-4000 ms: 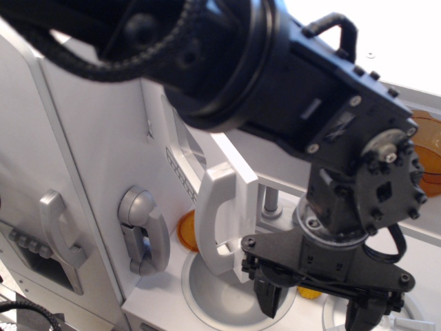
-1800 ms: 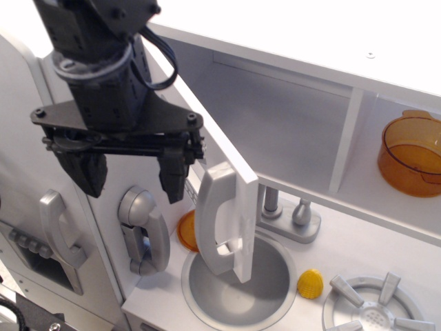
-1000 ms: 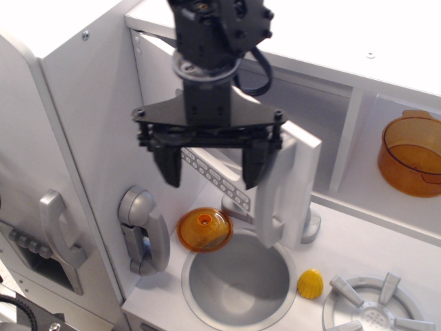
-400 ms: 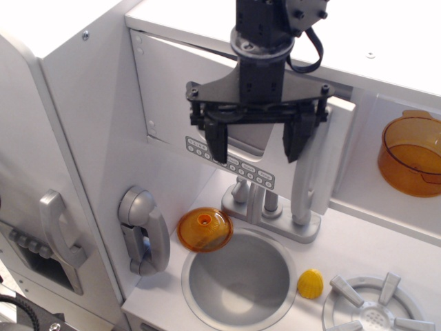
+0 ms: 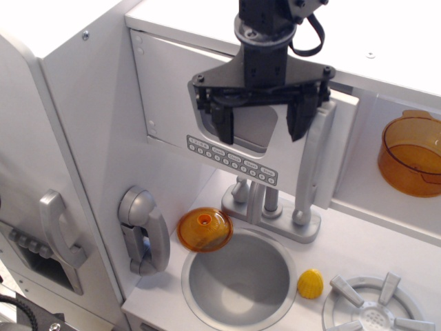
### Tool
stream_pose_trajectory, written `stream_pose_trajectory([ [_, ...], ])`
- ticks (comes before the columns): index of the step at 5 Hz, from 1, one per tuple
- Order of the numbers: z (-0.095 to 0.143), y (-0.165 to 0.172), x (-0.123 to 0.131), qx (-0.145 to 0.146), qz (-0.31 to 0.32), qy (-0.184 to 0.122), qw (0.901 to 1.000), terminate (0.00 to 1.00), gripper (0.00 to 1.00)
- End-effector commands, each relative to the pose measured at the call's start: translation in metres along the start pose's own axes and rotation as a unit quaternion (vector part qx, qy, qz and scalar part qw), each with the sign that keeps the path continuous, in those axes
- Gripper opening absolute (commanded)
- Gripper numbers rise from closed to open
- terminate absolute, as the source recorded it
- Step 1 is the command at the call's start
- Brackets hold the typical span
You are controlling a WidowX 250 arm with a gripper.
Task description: Close microwave
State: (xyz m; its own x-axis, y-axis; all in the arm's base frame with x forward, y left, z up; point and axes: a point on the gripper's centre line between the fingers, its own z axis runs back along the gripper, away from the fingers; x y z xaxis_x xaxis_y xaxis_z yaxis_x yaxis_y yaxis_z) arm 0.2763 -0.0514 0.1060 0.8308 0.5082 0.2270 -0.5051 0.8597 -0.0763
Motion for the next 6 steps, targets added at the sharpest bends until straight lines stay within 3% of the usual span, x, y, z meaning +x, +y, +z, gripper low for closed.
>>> stream_pose_trajectory([
  [1,0.015,-0.009,0.019,-0.021,0.014,-0.03,0.9992,0.0,1.0],
  [3,0.013,-0.002,0.014,-0.022,0.011,-0.053,0.9983,0.0,1.0],
  [5,0.015,0.039,-0.044,-0.002,-0.067,0.023,0.9975,0.0,1.0],
  [6,0.014,0.06,-0.057,-0.005,-0.086,0.036,0.9956,0.0,1.0],
])
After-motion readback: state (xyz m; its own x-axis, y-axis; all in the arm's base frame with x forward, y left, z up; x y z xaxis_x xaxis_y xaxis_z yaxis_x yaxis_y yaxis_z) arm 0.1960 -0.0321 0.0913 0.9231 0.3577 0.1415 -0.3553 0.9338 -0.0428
